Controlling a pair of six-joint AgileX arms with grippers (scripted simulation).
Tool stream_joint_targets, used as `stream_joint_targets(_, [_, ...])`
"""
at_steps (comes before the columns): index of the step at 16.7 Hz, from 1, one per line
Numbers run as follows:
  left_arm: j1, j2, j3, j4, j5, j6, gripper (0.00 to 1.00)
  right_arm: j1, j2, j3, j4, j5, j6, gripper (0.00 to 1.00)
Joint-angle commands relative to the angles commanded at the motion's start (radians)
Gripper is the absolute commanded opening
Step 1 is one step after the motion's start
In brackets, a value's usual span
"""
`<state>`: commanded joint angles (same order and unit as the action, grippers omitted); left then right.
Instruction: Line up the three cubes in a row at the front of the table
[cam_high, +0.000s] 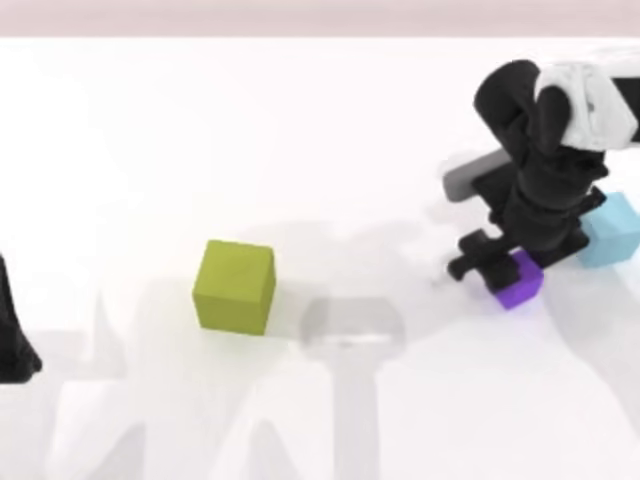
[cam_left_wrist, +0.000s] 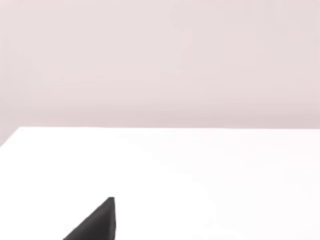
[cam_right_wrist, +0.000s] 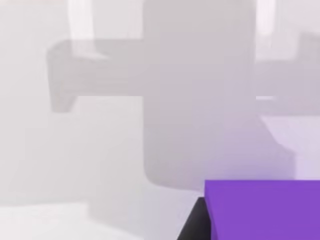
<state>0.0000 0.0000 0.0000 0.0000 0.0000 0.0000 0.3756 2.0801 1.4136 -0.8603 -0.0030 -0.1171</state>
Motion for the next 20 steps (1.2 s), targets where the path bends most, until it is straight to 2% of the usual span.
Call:
stream_joint_targets(5, [0.0, 0.0, 0.0, 0.0, 0.0, 0.0, 1.0, 0.005, -0.066, 0.109, -0.187, 0.0, -0.002, 0.0])
stream_joint_targets(13, [0.0, 0.0, 0.0, 0.0, 0.0, 0.0, 1.0, 0.023, -0.084, 0.113, -0.207, 0.001, 0.034, 0.0])
stream_joint_targets(16, [0.0, 0.0, 0.0, 0.0, 0.0, 0.0, 1.0, 0.086, -0.12, 0.079, -0.211, 0.005, 0.163, 0.0])
stream_joint_targets(20, [0.0, 0.0, 0.0, 0.0, 0.0, 0.0, 1.0, 0.206, -0.198, -0.008, -0.218, 0.014, 0.459, 0.0])
